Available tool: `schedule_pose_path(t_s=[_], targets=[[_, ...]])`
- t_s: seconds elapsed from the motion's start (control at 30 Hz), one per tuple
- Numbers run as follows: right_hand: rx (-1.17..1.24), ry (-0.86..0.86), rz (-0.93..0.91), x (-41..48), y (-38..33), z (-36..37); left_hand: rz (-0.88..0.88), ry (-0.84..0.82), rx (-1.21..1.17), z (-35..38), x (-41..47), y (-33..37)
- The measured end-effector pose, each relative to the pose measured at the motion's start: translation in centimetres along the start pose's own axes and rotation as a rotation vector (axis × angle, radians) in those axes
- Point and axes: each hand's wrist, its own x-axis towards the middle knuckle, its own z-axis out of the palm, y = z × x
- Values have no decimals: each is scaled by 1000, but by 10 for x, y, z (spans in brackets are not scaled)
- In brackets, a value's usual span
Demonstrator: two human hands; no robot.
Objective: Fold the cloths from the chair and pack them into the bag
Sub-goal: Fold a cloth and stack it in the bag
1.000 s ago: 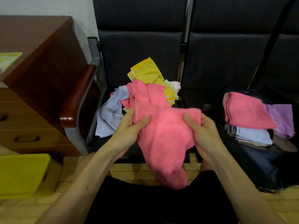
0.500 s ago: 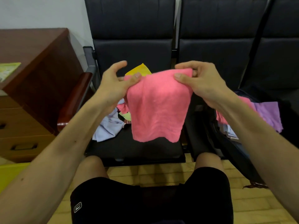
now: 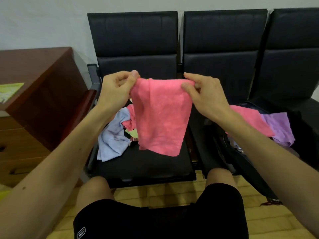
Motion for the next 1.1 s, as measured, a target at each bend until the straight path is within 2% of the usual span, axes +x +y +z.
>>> schedule_pose_path(t_s=[0.1,0.3,0.57,0.7,0.77,0.93,1.0,1.1], targets=[[-87,-28,-25,-7,1,5,-64,72,5,8,0,-9],[-206,-51,-9,-15,14,19,-168,-10,117,15,-2,-26],[-85,71,185,-18,23,18,-97,25,151,24,-13,-23],[208,103,285,-24,26,20,-54,35,198,26,-15,-20],[233,116,310,-27,28,22,-6,32,258,27,-16,-20],[-81,103,166,-33,35,18,97,27,388,28,-20,-23],[-93,105,98,-34,39,16,64,10,398,27,-22,-25],[34,43,85,-36,45,12,45,-46,403,26,-25,-27]])
